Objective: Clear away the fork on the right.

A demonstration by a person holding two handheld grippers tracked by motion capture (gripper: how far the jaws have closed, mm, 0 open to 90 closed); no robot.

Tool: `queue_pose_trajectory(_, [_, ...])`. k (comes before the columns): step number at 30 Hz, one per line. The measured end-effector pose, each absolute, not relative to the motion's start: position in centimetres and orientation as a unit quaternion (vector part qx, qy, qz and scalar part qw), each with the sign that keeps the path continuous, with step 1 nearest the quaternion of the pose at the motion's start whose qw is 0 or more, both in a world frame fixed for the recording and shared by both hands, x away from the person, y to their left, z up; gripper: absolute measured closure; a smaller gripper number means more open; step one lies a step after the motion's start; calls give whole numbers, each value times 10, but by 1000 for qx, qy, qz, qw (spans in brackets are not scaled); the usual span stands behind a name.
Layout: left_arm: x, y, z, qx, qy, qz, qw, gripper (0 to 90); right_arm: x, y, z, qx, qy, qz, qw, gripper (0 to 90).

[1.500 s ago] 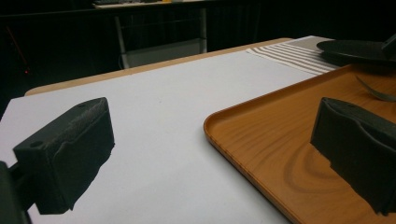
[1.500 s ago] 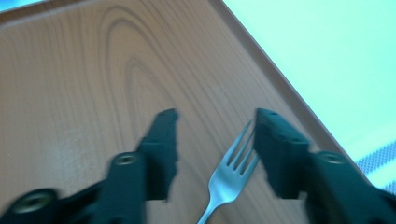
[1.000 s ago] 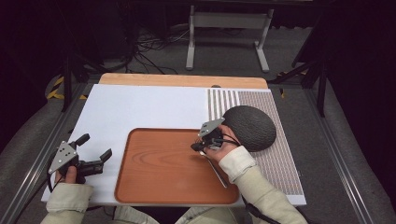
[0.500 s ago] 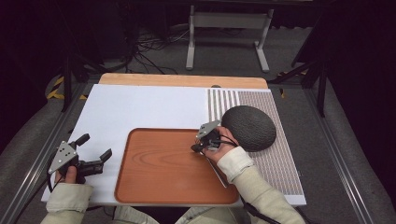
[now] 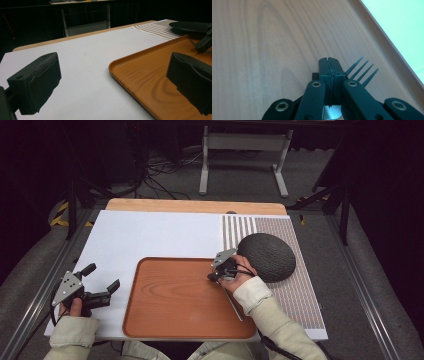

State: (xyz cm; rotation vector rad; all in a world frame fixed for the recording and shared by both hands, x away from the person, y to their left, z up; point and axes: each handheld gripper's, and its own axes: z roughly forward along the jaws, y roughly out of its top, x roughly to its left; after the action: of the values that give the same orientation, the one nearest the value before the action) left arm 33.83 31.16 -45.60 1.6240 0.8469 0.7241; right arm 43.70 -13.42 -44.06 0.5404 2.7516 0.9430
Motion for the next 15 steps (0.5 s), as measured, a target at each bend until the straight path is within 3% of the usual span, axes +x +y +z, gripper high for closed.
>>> queue_pose_trajectory(15, [339,311,-457,686,360,305,554,1,443,-154,-440,222,920,303,115,900])
